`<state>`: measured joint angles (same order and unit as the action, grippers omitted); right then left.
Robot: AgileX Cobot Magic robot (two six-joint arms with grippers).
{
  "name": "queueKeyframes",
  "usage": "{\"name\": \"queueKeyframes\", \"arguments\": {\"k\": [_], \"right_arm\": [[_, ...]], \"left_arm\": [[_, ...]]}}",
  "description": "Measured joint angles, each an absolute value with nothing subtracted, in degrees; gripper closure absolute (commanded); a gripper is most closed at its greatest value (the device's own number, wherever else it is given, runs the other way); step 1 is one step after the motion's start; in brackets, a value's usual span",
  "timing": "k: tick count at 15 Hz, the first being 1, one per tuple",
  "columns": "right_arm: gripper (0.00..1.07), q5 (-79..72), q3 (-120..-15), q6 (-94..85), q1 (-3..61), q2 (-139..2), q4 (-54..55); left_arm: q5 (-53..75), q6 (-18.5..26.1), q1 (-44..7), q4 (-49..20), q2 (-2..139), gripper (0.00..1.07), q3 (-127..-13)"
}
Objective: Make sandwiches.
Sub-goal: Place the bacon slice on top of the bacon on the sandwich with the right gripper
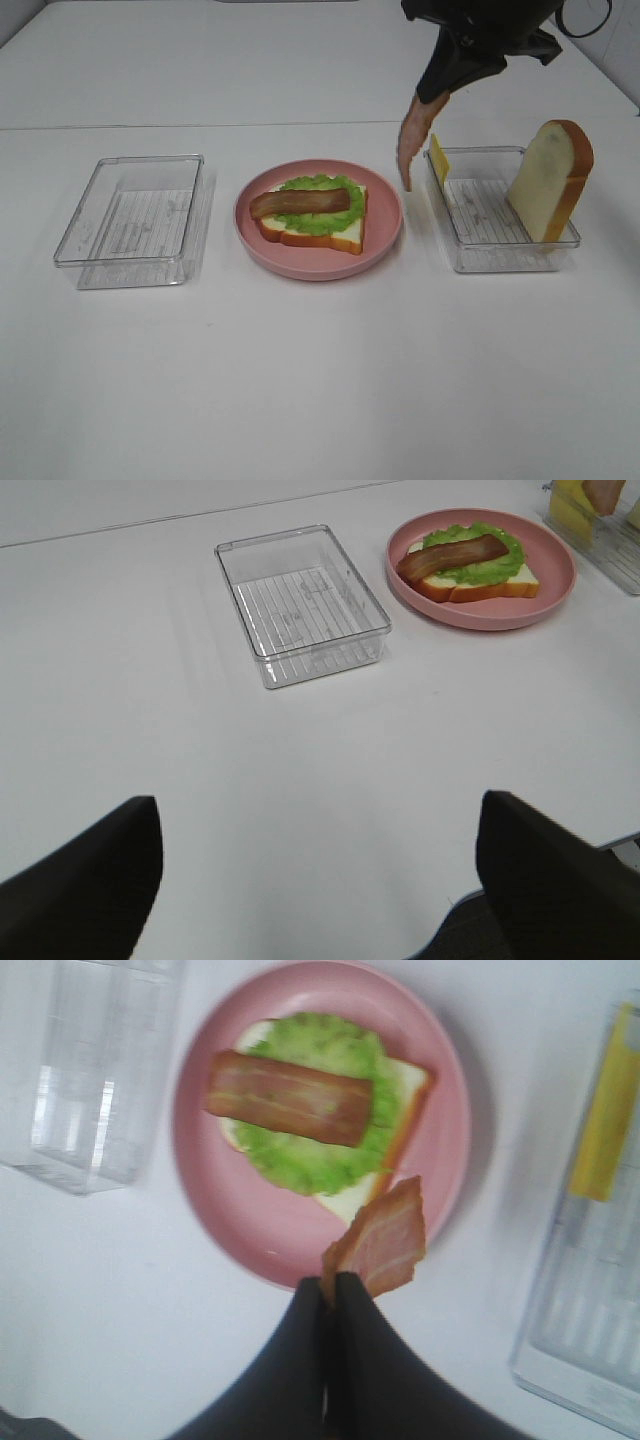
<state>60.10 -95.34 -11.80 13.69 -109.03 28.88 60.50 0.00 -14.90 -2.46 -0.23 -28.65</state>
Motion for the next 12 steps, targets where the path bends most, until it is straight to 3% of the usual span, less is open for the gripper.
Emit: {"name": "queueKeyframes", "arguments": {"k": [6,12], "right_arm": [[1.07,60.16,-95.40,-24.12,13.87,-110.87,54.43],[1.07,52.14,-95.45,-30.42,20.63,-119.00,65.03]], "left_arm": [[60.50,0.00,-14.90,-2.46,-0.23,0.25,-28.65],[60.50,0.00,-14.90,-2.46,-0.23,0.25,-28.65]]}}
